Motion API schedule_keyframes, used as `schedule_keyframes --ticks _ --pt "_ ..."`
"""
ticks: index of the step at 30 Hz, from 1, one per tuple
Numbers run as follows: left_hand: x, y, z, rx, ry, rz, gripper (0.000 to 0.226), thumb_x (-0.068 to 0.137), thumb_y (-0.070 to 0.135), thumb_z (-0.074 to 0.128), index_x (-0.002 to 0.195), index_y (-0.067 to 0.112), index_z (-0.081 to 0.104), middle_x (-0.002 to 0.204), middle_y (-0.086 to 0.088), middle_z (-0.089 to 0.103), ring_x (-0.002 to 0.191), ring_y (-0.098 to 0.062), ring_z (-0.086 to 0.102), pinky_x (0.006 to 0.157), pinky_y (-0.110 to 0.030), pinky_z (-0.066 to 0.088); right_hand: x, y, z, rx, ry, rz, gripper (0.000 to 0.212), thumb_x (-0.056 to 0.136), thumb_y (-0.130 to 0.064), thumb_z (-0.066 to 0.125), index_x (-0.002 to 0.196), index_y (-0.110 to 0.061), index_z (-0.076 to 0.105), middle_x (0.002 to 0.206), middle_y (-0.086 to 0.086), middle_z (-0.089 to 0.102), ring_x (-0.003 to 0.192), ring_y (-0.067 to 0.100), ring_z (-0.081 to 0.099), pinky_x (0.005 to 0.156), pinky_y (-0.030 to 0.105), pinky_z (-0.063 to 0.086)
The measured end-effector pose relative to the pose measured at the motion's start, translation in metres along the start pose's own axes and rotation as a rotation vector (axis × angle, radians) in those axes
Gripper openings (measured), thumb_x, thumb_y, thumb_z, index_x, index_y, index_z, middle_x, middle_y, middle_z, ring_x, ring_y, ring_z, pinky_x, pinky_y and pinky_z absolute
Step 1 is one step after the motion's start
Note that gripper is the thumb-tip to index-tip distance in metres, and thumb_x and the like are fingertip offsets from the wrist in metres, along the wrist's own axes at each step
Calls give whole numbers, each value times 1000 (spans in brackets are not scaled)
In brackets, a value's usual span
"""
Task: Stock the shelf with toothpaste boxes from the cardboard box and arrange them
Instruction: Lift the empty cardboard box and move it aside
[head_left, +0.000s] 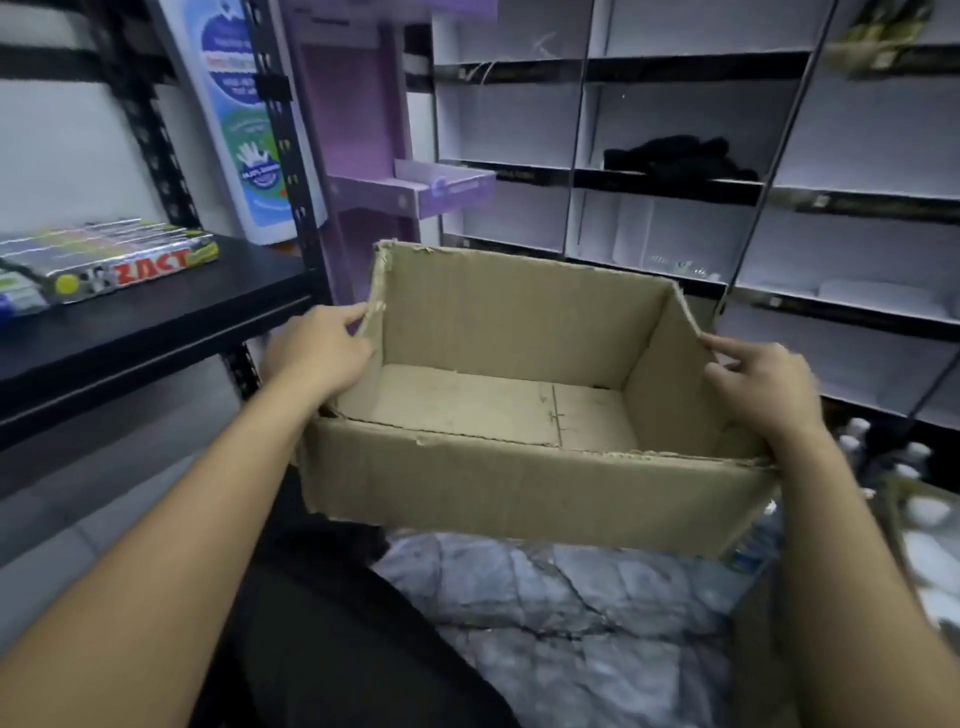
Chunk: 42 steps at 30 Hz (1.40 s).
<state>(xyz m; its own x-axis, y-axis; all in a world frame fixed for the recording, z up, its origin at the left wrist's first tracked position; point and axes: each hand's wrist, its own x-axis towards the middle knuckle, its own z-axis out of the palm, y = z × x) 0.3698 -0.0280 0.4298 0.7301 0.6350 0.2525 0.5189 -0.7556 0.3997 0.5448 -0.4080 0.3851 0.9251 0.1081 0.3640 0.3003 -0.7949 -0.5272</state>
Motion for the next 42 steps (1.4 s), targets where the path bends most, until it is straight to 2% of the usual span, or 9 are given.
schedule_keyframes --ticks 6,14,20,24,26,28,33,38,42 --pt "-3 -33 102 -36 -165 -35 45 89 22 50 130 36 60 118 -5 69 109 -34 61 81 -36 51 -39 46 88 19 -45 158 43 87 -27 57 129 -36 62 102 14 73 100 40 63 87 45 50" --pt "-50 -122 262 3 -434 -123 33 92 15 45 110 38 61 93 -2 70 73 -25 63 62 -36 55 -110 111 211 -75 -231 407 45 88 -23 59 131 -36 60 108 18 71 99 40 65 91 47 51" --pt "-51 -133 327 -130 -401 -114 45 99 31 34 137 50 47 85 -1 61 77 -27 61 65 -31 43 -156 144 252 -129 -224 559 47 93 -16 53 136 -33 56 102 23 69 92 43 61 84 45 50" --pt "-70 -138 354 29 -322 -70 59 94 13 48 150 28 34 122 -12 61 102 -35 59 80 -42 49 -188 153 281 -217 -353 653 56 94 -19 48 147 -34 38 100 29 65 88 47 59 74 45 46" --pt "-85 -143 368 124 -478 -311 73 95 22 50 156 17 8 159 -13 23 129 -42 40 102 -50 39 -194 149 295 -284 -434 617 59 96 -22 47 152 -33 30 95 31 64 86 48 60 73 46 47" --pt "-90 -146 375 66 -571 -650 83 99 30 45 154 7 -13 164 -15 -5 135 -45 35 107 -51 36 -189 146 309 -334 -479 572 58 96 -20 46 152 -26 30 96 31 65 88 48 60 75 49 48" --pt "-78 -175 407 -439 -551 -943 81 80 28 50 152 11 18 128 -19 60 103 -37 63 84 -46 57 -176 147 320 -361 -508 555 50 95 -20 46 145 -24 42 98 29 67 92 47 62 76 48 48" --pt "-60 -170 391 -604 -448 -932 83 83 20 65 152 19 20 130 -5 59 110 -28 61 101 -36 49 -164 129 339 -273 -514 492 52 97 -31 48 149 -30 38 92 20 71 87 43 64 70 42 48" --pt "-48 -168 385 -547 -408 -845 78 91 9 60 155 21 16 137 -9 55 119 -27 56 96 -22 38 -154 103 366 -130 -541 425 58 98 -43 49 151 -23 34 91 9 75 81 35 65 62 38 52"
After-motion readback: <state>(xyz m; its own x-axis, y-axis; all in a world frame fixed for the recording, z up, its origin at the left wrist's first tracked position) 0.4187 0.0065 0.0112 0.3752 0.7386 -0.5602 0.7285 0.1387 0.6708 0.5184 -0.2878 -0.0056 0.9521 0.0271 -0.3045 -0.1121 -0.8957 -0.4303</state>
